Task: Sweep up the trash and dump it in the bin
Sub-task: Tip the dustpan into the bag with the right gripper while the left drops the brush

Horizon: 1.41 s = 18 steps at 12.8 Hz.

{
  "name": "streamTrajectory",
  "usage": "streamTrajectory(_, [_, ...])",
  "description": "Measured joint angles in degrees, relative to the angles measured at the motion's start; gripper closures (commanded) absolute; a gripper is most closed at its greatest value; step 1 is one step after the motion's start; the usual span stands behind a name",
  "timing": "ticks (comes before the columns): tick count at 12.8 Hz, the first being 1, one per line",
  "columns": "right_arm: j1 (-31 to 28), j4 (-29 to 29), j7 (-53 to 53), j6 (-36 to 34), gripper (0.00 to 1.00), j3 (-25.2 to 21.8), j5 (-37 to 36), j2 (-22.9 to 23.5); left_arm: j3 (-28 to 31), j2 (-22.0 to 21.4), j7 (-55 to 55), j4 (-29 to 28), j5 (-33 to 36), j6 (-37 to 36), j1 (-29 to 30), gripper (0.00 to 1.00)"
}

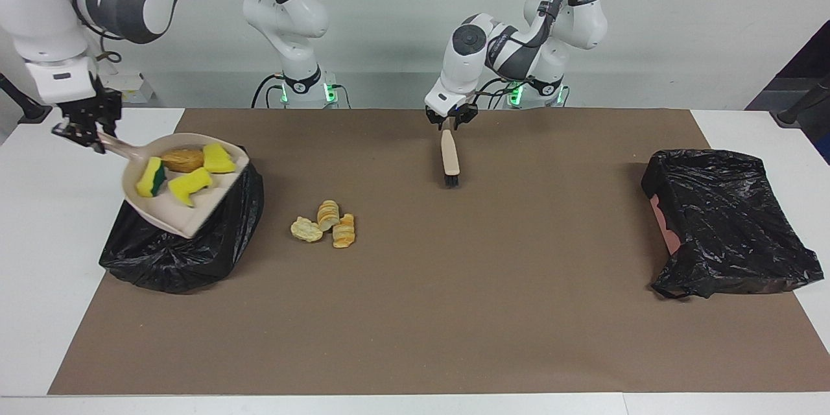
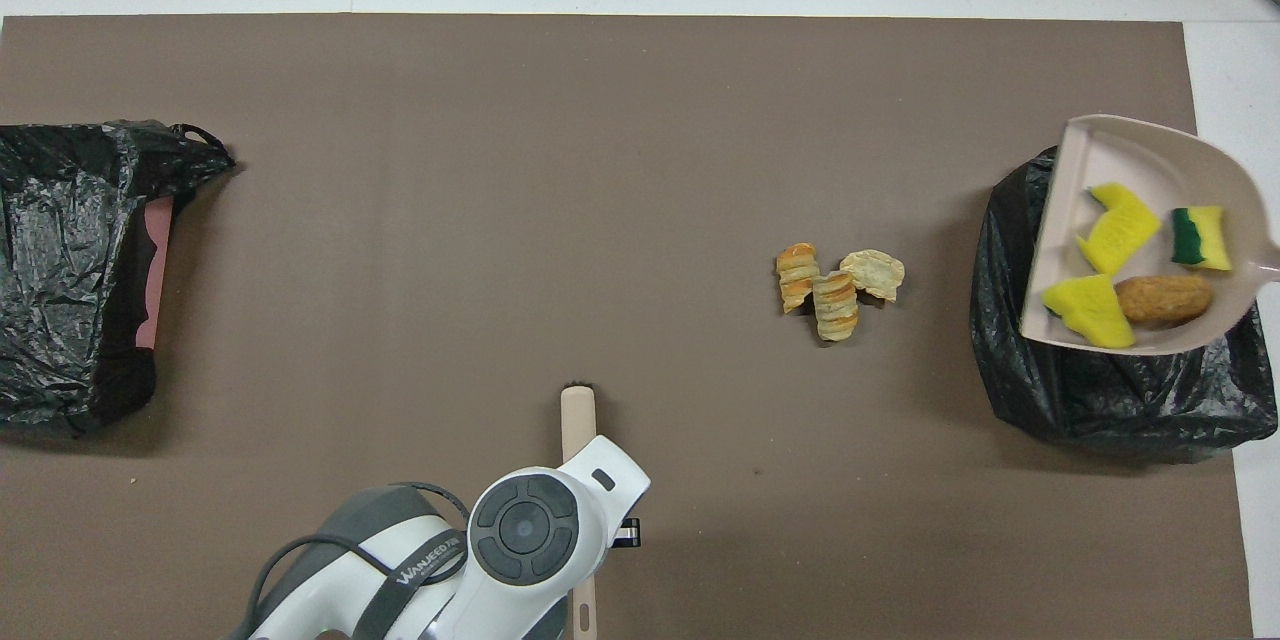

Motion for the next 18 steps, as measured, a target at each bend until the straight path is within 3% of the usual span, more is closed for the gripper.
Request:
streamTrajectory(5, [-0.69, -0.97, -7.81, 5.13, 1.0, 0.42, -15.1, 2.92, 0.81, 0.0, 3.93, 3.67, -0.03, 0.36, 7.92, 0.0])
streamTrajectory(8, [1.51, -1.68, -8.3, 6.95, 1.0, 1.18, -22.74, 3.7, 1.08, 0.64, 13.37, 5.71, 0.05, 0.39, 15.2, 0.0])
streamTrajectory(12, [3.47, -2.18, -8.55, 7.39, 1.0, 1.38, -31.82, 4.08, 1.33, 5.44, 31.66, 12.09, 0.22, 0.39, 27.27, 0.0])
streamTrajectory(14, [4.79, -2.17, -8.57, 7.21, 1.0, 1.4, -34.31, 4.05, 1.41, 7.34, 38.59, 14.53, 0.94, 0.5, 32.22, 0.0])
streamTrajectory(18, [5.38, -2.05, -10.14, 4.64, 1.0, 1.38, -36.84, 2.77, 1.42, 7.99, 42.08, 18.84, 3.29, 0.69, 40.1, 0.0])
